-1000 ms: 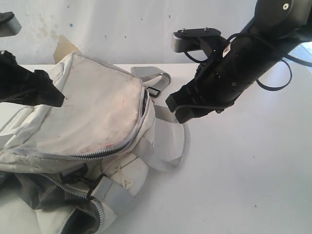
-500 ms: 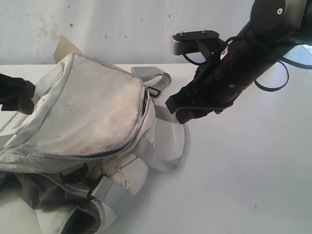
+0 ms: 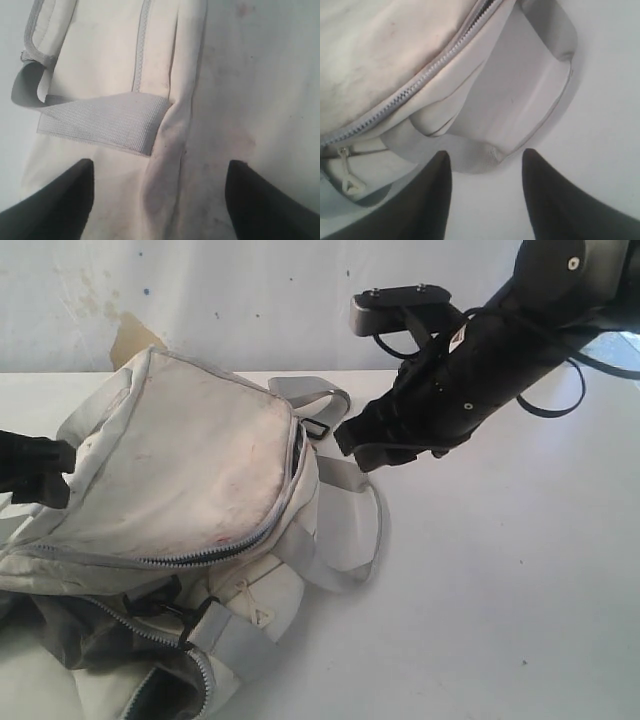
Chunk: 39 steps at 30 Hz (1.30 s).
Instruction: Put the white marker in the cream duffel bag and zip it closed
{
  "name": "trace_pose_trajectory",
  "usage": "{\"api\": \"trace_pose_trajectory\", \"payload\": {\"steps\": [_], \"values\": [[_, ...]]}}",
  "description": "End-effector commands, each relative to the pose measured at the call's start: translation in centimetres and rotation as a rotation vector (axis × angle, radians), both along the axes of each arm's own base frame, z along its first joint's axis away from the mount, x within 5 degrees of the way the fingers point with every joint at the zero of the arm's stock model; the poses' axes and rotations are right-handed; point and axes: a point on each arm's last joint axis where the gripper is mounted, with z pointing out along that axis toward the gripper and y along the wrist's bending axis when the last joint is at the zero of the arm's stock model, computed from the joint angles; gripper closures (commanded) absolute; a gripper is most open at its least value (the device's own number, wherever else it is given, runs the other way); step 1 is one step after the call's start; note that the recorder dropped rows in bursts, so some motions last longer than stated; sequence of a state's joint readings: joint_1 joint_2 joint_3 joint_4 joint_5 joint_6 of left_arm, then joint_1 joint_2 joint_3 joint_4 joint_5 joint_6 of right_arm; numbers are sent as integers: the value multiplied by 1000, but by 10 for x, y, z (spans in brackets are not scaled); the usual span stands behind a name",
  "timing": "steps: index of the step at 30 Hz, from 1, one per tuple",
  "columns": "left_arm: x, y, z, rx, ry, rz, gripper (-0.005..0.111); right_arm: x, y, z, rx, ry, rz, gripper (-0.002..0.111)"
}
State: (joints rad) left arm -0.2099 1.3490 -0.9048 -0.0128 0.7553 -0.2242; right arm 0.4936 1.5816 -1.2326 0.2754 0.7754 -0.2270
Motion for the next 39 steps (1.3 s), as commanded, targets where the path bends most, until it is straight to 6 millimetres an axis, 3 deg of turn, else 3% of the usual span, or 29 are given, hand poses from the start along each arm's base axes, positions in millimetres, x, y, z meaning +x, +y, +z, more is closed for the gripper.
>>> {"api": "trace_pose_trajectory", "payload": {"steps": [1,5,6,7,9,12,17,23,33,36,39], "values": [[4,-3,-10,-24,22,20,28,15,3,-8,38,-55,-65,66],[7,-3,-12,-27,21,21,42,32,14,-33,5,48,-71,62],[7,-3,-13,-26,22,21,45,36,16,-38,-12,84,-62,58],[9,-4,-15,-24,25,18,48,46,23,-45,-23,112,-55,45],[11,-4,-20,-20,42,18,43,63,33,-48,0,101,-61,36],[15,-5,-29,-16,68,20,32,83,49,-48,59,125,-60,36],[17,-5,-31,-15,72,20,32,122,73,-63,135,106,-78,36],[20,-6,-30,-22,34,19,32,153,77,-86,193,-38,-161,36],[26,-8,-40,-30,47,28,32,164,80,-124,196,-46,-205,37],[29,-9,-46,-32,55,31,32,165,80,-129,191,-41,-207,46],[31,-9,-50,-30,63,31,37,165,80,-134,188,-32,-208,67]]}}
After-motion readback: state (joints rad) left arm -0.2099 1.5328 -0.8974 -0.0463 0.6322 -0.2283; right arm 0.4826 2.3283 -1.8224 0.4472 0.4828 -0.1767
